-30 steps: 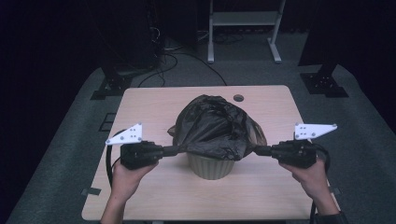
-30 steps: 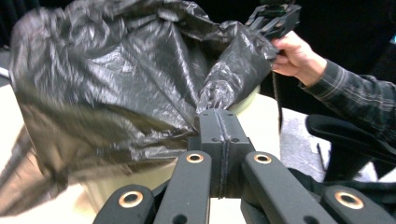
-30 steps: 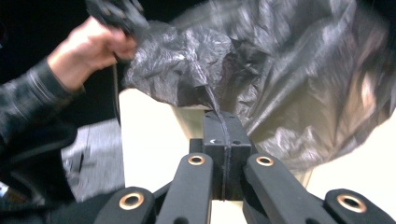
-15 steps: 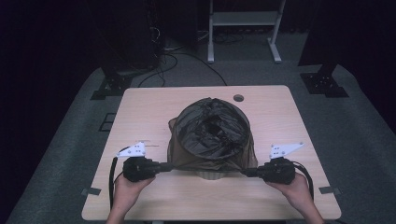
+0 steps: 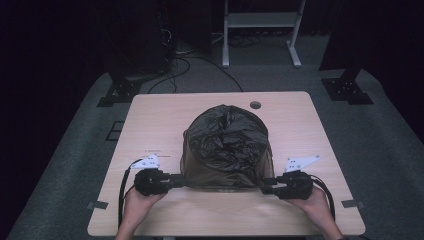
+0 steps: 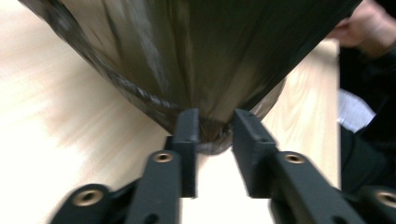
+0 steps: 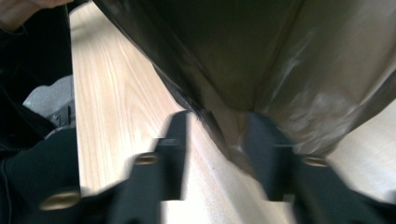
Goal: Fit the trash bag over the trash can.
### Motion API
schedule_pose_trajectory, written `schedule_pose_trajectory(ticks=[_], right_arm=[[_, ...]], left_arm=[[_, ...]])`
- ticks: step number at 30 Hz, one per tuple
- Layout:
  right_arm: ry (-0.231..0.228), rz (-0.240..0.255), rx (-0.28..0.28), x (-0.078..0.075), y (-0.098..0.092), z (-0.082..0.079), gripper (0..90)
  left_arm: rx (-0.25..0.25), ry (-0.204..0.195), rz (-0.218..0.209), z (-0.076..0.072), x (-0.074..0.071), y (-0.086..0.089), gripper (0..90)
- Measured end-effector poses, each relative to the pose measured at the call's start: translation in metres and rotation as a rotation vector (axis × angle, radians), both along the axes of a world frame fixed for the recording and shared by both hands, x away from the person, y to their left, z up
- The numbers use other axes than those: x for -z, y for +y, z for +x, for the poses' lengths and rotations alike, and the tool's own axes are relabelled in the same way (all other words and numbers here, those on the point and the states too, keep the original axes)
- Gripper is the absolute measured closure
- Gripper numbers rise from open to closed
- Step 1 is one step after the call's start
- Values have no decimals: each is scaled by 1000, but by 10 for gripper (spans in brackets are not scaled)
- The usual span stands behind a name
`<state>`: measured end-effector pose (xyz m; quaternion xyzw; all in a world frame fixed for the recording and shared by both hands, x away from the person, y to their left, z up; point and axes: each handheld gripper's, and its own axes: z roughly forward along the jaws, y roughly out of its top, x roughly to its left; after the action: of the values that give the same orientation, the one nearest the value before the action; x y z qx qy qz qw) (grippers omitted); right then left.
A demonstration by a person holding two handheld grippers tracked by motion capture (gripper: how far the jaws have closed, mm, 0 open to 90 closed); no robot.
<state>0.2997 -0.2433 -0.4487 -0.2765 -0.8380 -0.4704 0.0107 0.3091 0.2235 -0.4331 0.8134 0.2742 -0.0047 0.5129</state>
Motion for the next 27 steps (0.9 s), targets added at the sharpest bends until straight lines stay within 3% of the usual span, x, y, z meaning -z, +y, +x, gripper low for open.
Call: schedule_pose_trajectory(ticks=[5,10,17,20,27], right_arm=[[-66,64,22,-17,-12,-2,253],[-116,98,51,-29,-21,2,113],[-175,184,8,-43,-23,15,95],[-185,183,-7,-46,-21,22,95],[-202,170,-57,-55,-12,33,95]], left_arm=[[20,-23,-63,-5,-27,9,367],[46,-71,-64,-5,-53,6,231],[70,-125,-35,6,-83,-10,56],[73,-149,-31,11,-95,-15,1],[117,-184,-11,28,-131,-29,0]])
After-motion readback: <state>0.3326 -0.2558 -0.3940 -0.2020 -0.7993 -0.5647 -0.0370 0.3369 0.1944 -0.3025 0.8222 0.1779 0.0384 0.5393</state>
